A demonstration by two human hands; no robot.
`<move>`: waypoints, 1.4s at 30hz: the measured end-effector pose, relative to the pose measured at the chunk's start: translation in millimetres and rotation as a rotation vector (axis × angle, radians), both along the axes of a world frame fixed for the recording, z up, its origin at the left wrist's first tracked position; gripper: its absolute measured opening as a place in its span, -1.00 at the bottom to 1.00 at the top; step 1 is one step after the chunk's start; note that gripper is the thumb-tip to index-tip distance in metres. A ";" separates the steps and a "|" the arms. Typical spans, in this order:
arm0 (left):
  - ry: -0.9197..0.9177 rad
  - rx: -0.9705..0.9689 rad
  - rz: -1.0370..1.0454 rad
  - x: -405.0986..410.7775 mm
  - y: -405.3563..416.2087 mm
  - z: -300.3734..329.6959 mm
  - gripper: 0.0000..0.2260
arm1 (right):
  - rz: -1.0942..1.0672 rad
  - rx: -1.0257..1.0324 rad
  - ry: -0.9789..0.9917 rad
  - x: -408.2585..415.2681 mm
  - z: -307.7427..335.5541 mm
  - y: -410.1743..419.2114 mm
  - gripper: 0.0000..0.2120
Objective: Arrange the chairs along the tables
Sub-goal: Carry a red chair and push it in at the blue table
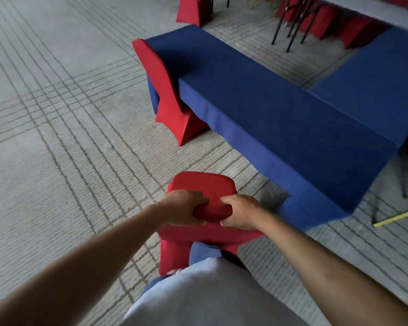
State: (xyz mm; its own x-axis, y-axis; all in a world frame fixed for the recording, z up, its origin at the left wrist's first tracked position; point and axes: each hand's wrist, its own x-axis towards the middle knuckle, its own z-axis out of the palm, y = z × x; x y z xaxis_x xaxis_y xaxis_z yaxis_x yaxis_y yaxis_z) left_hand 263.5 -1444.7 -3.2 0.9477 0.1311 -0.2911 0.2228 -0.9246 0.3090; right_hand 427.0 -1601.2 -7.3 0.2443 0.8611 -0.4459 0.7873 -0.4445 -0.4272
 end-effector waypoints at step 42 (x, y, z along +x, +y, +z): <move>0.049 -0.259 -0.432 484.8 131.7 -21.7 -0.58 | -0.658 -0.001 0.062 378.0 6.8 62.0 -0.77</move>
